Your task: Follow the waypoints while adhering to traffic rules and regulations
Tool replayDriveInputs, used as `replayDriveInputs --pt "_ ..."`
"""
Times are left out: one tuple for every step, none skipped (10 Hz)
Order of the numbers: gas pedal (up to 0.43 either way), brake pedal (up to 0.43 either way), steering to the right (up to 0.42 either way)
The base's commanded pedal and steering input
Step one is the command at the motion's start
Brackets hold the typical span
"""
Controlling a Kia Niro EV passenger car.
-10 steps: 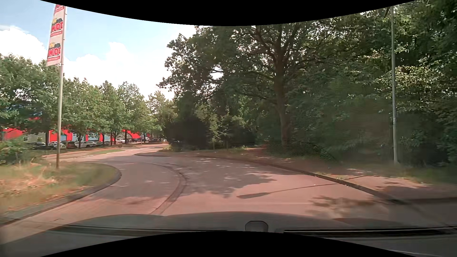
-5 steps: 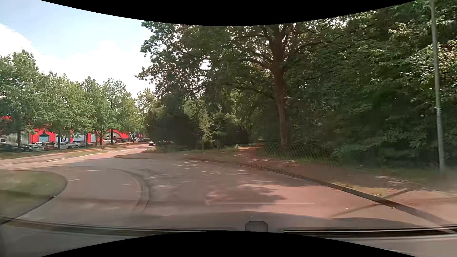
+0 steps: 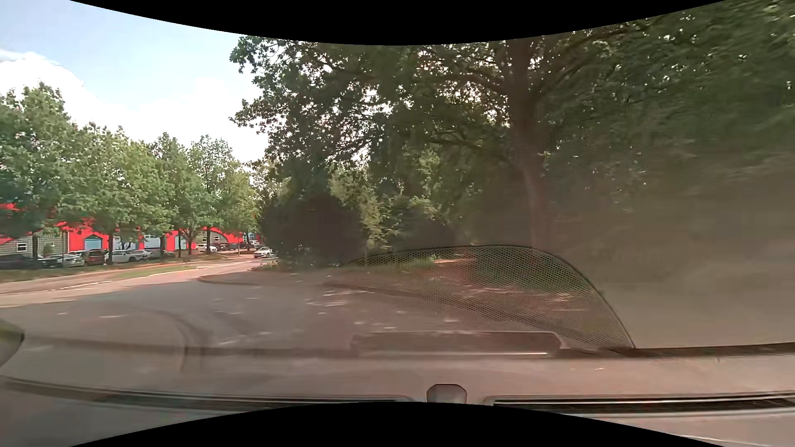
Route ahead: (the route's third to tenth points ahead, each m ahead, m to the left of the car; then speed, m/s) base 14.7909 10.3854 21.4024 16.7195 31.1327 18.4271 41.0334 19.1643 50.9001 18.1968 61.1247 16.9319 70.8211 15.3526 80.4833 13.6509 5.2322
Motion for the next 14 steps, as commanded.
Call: replayDriveInputs --pt "0.059 0.0 -0.129" --pt "0.059 0.0 -0.156" --pt "0.059 0.0 -0.183" --pt "0.059 0.0 -0.203" --pt "0.047 0.0 -0.221" --pt "0.039 0.0 -0.242" --pt "0.02 0.0 -0.266" --pt "0.008 0.0 -0.305" --pt "0.008 0.0 -0.321" --pt "0.008 0.0 -0.316" --pt "0.008 0.0 -0.315" --pt "0.0 0.0 -0.323" --pt "0.0 0.0 -0.338" --pt "0.0 0.0 -0.358"
